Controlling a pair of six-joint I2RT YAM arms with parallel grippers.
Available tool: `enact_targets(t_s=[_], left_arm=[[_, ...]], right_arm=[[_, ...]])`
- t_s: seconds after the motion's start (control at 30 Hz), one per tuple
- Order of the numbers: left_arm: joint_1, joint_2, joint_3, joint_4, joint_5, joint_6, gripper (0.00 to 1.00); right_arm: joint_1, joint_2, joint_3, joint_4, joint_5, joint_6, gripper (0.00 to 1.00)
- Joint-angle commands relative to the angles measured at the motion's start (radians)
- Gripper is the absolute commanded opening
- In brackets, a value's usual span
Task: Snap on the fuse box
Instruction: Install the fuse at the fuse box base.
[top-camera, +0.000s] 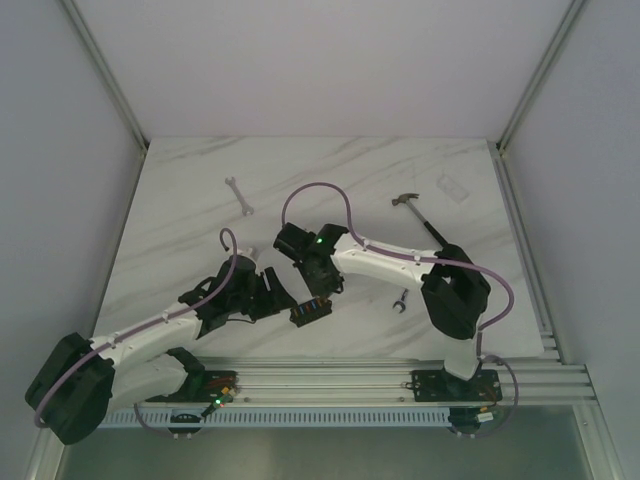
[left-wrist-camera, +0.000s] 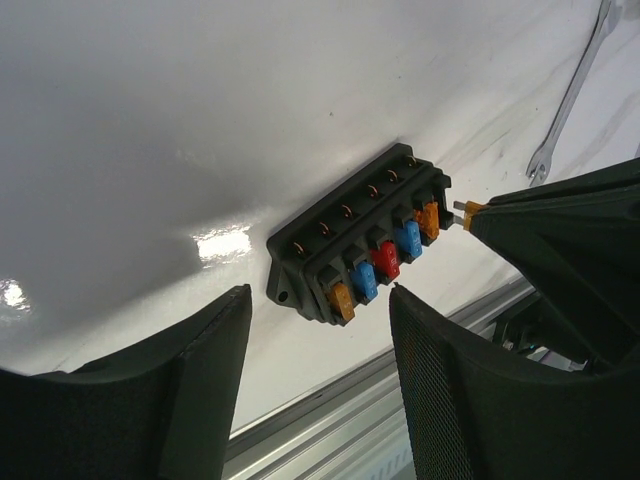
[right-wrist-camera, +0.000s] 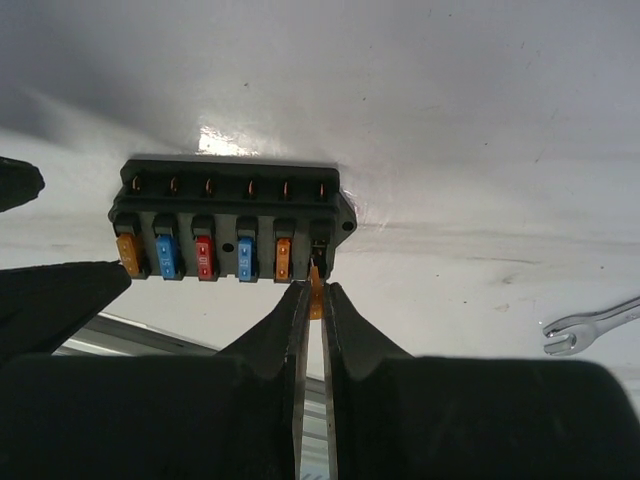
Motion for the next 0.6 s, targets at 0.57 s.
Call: enact_targets(t_s=[0.57], left_arm=[[0.003,0.012,-0.029,0.023,0.029,-0.025,0.59]], right_arm=[[0.027,0.069,0.079,-0.071,0.073,0.003,0.00]])
